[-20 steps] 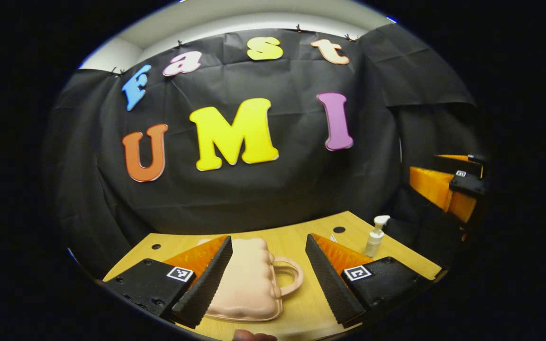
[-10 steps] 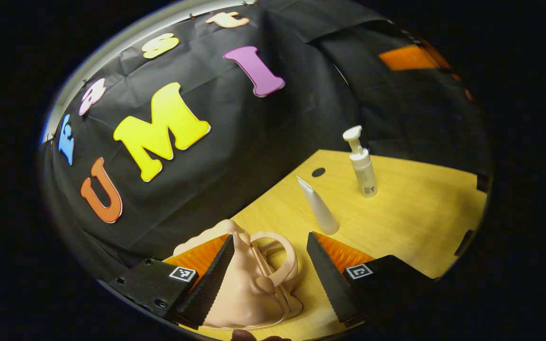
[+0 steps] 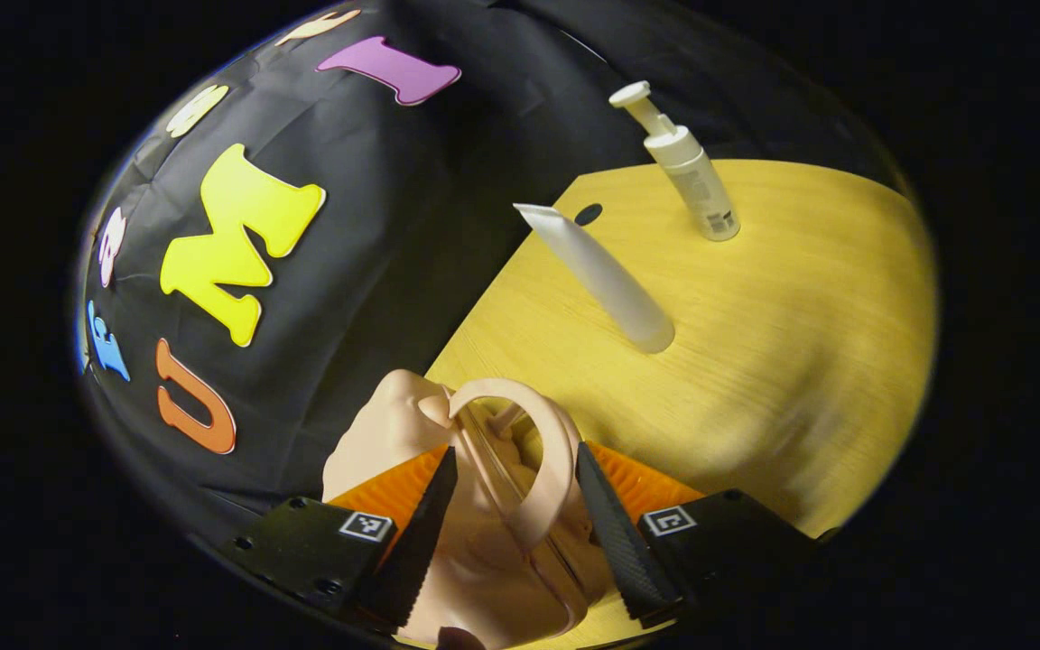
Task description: First open the suitcase, pack the skin care products into it, and then close the suitcase.
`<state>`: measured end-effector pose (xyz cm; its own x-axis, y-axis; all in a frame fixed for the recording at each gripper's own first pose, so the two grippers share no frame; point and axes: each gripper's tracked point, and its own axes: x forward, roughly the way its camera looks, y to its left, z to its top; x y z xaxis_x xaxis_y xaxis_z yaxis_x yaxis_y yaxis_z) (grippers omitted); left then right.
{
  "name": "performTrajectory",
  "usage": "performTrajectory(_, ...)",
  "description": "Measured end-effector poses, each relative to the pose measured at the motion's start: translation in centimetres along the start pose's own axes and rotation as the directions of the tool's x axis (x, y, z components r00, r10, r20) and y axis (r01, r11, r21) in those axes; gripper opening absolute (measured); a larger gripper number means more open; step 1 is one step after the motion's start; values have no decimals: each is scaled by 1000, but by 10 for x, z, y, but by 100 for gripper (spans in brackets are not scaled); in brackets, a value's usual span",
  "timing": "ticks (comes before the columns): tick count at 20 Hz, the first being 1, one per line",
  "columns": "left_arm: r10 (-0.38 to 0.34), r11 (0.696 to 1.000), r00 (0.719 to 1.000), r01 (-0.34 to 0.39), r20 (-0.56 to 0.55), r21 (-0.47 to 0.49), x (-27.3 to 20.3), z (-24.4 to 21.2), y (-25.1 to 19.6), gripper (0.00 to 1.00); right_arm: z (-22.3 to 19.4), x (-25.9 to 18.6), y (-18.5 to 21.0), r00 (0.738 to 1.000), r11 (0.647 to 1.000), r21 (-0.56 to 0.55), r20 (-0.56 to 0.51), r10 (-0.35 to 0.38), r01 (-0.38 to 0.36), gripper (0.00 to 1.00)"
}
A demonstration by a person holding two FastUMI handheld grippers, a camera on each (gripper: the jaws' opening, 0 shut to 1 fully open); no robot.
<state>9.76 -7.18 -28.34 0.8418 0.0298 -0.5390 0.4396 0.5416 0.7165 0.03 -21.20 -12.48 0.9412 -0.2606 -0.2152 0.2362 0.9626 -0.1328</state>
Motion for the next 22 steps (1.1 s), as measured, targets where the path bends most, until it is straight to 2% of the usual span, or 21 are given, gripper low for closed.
performTrajectory(1, -6, 1000, 1000, 6, -21, 6, 3, -3, -3, 77, 0, 0, 2, 1000, 1000, 2, -3, 5, -5, 80)
performTrajectory(4, -14, 999, 997, 17, -80, 38, 13, -10, -8, 63, -2, -1, 14, 999, 999, 18, -1, 50, -50, 80)
performTrajectory(7, -16, 997, 992, 24, -126, 68, 18, -15, -11, 40, 0, -5, 28, 995, 995, 38, 10, 95, -95, 80)
performTrajectory(10, -6, 998, 996, 11, -90, 63, 13, -6, -8, 33, 7, -10, 32, 995, 995, 23, 28, 101, -102, 78)
performTrajectory(11, 7, 999, 998, -4, -64, 54, 10, -1, -4, 26, 8, -11, 32, 994, 995, 22, 33, 100, -101, 78)
performTrajectory(13, 25, 1000, 999, -25, -33, 0, -1, 5, 1, 16, 9, -14, 33, 994, 994, 32, 31, 103, -104, 80)
performTrajectory(15, 44, 997, 999, -45, -12, -62, -13, 5, 11, 12, 9, -16, 34, 995, 995, 35, 25, 94, -95, 78)
performTrajectory(18, 73, 985, 996, -65, 43, -160, -27, 15, 54, 7, 20, -21, 44, 994, 994, 28, 42, 100, -101, 78)
performTrajectory(22, 129, 935, 986, -84, 110, -345, -59, 14, 119, 5, 43, -26, 73, 987, 990, 8, 78, 140, -141, 80)
